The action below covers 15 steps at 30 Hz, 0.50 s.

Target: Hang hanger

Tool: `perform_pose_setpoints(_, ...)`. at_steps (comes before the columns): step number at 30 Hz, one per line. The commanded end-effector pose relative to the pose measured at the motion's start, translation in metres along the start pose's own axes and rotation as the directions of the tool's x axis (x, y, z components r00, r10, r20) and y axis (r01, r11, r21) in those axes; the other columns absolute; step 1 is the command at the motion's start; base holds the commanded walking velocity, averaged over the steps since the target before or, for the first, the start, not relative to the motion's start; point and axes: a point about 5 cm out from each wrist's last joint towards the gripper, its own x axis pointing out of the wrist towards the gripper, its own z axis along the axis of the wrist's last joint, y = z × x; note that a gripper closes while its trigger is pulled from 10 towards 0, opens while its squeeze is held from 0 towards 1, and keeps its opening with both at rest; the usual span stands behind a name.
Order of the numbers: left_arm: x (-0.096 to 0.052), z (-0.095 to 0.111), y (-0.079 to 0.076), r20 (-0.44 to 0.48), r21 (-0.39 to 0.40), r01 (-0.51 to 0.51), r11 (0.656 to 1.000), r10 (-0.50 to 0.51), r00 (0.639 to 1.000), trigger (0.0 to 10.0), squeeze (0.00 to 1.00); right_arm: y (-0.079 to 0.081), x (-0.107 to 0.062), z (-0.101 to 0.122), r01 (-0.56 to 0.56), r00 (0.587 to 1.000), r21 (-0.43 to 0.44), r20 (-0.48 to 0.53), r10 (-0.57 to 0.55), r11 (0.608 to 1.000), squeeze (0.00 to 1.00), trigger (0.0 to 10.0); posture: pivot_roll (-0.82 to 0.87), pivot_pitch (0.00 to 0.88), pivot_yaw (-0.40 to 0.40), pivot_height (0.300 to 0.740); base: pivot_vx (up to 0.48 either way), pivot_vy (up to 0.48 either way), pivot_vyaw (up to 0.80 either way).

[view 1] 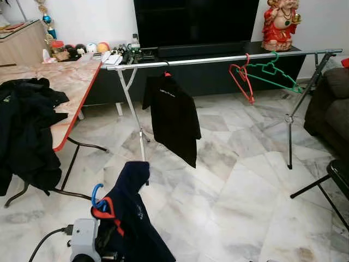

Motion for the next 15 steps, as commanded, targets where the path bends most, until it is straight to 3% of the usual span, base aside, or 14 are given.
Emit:
perform_pose_setpoints(1, 0.004, 0.007, 0.003, 0.029, -0.011, -0.049, 0.999, 0.05, 0.998, 10.0, 0.0, -0.001, -0.001, -0.006, 0.004, 1.0, 0.015, -0.012, -0.004, 1.0, 0.0, 10.0, -0.01, 0.0, 0.047, 0.74, 0.247, 0.0, 0.0)
perform_pose_setpoints(5, 0.008, 0.011, -0.005, 0.036, -0.035, -0.056, 0.998, 0.057, 0.998, 10.0, 0.0, -0.002, -0.002, -0.008, -0.004, 1.0, -0.02, -0.03, 0.003, 1.0, 0.0, 10.0, -0.01, 0.0, 0.042, 0.74, 0.274, 0.0, 0.0)
perform_pose_setpoints(6, 0.01, 0.01, -0.011, 0.029, 0.022, -0.029, 0.999, 0.028, 0.999, 10.0, 0.0, -0.003, -0.002, -0.008, -0.003, 0.999, -0.015, -0.033, 0.003, 1.0, 0.0, 10.0, -0.01, 0.0, 0.041, 0.74, 0.304, 0.0, 0.0)
perform_pose_setpoints(7, 0.01, 0.011, -0.015, 0.034, 0.024, -0.016, 1.0, 0.015, 0.999, 10.0, 0.0, -0.003, -0.002, -0.008, 0.001, 0.999, -0.004, -0.032, -0.001, 1.0, 0.0, 10.0, -0.01, 0.0, 0.04, 0.74, 0.33, 0.0, 0.0)
perform_pose_setpoints(15, 0.015, 0.015, -0.021, 0.048, -0.015, -0.009, 1.0, 0.009, 0.999, 10.0, 0.0, -0.008, -0.002, -0.008, 0.013, 0.999, 0.012, -0.034, -0.013, 1.0, 0.0, 10.0, -0.01, 0.0, 0.042, 0.74, 0.356, 0.0, 0.0)
